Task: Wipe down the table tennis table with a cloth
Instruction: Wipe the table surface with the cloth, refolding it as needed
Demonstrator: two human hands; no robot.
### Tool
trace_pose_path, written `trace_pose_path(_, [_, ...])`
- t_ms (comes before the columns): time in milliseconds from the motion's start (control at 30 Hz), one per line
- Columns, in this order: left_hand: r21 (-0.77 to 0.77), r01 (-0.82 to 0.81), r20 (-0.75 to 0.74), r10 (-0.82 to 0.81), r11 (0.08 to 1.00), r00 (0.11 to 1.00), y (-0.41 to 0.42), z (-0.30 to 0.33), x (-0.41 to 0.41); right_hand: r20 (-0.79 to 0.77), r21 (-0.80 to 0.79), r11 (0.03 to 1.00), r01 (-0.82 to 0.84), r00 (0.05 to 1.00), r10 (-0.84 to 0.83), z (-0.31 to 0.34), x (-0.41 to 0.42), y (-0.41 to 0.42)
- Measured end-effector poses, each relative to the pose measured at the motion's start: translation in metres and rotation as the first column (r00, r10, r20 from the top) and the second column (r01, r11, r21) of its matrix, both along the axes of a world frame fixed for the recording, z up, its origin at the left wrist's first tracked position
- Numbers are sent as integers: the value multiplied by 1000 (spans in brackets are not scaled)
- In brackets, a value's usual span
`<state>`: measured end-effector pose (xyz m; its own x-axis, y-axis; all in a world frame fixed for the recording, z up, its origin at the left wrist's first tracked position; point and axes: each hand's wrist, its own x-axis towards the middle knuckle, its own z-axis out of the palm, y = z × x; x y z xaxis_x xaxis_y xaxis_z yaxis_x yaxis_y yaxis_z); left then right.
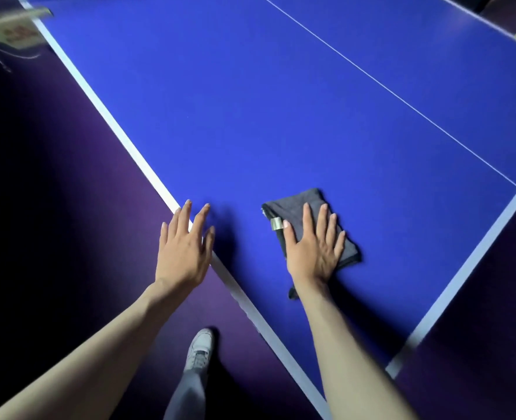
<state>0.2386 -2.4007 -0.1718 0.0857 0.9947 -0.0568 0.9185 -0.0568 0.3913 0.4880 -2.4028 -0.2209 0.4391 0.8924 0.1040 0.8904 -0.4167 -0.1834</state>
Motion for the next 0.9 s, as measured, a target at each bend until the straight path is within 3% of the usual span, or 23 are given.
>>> trace_pose_path(167, [41,52,-85,-48,998,995,67,-17,-20,-21,-10,988,154,988,-154,2,51,90])
trace_pose_path(333, [97,235,-126,-223,967,967,110,-35,-29,-75,-52,966,253,964,-257,10,112,170])
trace_pose_path(500, [122,306,-184,-281,944,942,118,-47,-37,-79,-78,958,274,957,-280,6,130,193])
trace_pose_path(633, [105,289,-178,-268,952,947,119,-51,-39,-93,-55,966,251,962,-255,1,78,168])
trace_pose_path(767, [41,311,-109,-305,950,946,122,-49,-43,-14,44,989,142,990,-142,-5,-23,106])
trace_pose_path(900, [24,307,-96,-303,951,948,109,-26,-53,-45,89,994,65,997,-62,-3,-122,32])
